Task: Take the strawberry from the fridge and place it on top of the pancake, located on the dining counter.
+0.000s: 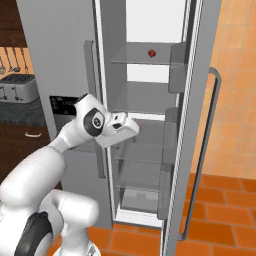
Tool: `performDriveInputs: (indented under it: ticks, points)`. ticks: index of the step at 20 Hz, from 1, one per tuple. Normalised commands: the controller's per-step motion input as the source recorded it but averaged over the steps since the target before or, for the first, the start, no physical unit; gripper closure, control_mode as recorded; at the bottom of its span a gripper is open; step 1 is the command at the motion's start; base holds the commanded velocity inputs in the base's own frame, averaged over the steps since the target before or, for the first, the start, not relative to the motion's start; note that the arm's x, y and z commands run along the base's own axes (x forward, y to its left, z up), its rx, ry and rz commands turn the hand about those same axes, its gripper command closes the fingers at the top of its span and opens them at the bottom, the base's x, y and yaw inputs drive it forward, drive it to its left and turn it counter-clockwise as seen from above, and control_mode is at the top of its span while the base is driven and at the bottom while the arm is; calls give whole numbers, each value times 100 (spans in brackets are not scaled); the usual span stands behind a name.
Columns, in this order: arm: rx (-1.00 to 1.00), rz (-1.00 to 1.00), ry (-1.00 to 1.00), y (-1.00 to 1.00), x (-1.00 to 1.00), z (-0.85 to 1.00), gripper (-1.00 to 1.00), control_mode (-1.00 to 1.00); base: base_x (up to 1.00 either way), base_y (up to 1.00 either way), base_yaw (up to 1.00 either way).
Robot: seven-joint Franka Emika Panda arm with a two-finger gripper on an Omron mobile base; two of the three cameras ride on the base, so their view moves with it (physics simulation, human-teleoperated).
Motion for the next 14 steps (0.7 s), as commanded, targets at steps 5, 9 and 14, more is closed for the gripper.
performDriveInputs:
  ticks: [5, 9, 14]
  points:
    - [67, 0, -3, 100, -82, 0, -100, -100, 0, 0, 0]
    - [24, 11, -16, 54, -98, 60, -100, -100, 0, 0, 0]
    - [1, -2, 0, 66, -100, 69, -100, -100, 0, 0, 0]
